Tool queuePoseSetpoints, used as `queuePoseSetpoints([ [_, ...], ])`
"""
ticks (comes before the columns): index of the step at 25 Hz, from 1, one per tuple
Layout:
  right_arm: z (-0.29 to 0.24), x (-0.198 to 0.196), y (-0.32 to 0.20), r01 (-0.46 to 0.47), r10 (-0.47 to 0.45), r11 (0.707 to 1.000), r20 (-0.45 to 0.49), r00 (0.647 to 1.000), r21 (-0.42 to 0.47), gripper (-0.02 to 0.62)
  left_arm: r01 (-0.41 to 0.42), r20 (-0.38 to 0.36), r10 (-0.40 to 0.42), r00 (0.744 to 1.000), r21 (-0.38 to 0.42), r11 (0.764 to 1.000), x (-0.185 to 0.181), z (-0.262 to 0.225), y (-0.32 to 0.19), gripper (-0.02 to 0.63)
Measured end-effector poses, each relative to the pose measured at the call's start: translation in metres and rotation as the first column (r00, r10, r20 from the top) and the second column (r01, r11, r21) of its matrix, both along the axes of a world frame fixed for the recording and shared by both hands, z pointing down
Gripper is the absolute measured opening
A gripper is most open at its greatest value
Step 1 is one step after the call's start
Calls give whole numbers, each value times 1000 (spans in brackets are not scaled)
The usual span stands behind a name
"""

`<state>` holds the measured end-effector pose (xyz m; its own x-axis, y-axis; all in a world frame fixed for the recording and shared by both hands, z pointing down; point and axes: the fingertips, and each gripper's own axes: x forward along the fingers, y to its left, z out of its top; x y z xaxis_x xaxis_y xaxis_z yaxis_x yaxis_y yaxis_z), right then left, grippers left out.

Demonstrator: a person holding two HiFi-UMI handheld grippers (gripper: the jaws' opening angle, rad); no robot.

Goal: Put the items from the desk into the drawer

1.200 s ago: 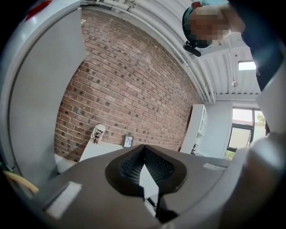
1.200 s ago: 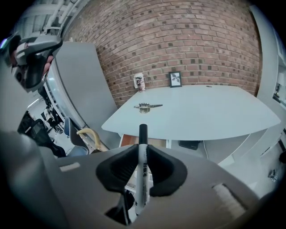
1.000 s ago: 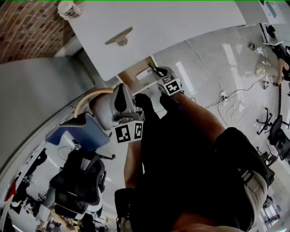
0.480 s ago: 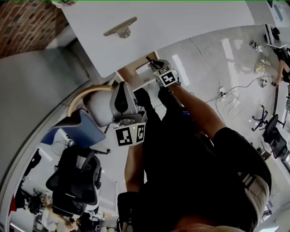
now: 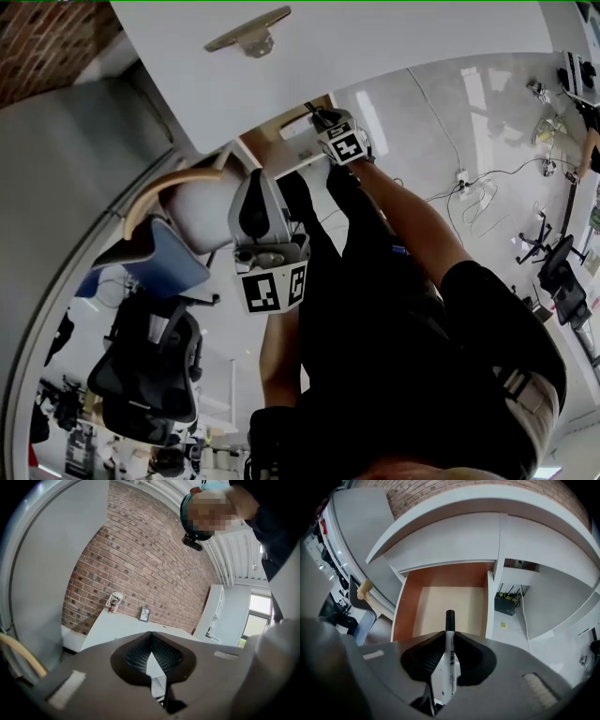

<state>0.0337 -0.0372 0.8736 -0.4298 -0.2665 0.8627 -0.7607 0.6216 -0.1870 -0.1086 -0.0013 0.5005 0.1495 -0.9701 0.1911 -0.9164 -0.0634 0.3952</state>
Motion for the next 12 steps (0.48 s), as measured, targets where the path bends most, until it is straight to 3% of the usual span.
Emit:
queuePoseSetpoints([
  [12, 64, 3, -3, -42, 40, 997, -40, 998, -59, 67, 7, -7, -7, 1000, -35, 999, -5, 39, 1, 8],
])
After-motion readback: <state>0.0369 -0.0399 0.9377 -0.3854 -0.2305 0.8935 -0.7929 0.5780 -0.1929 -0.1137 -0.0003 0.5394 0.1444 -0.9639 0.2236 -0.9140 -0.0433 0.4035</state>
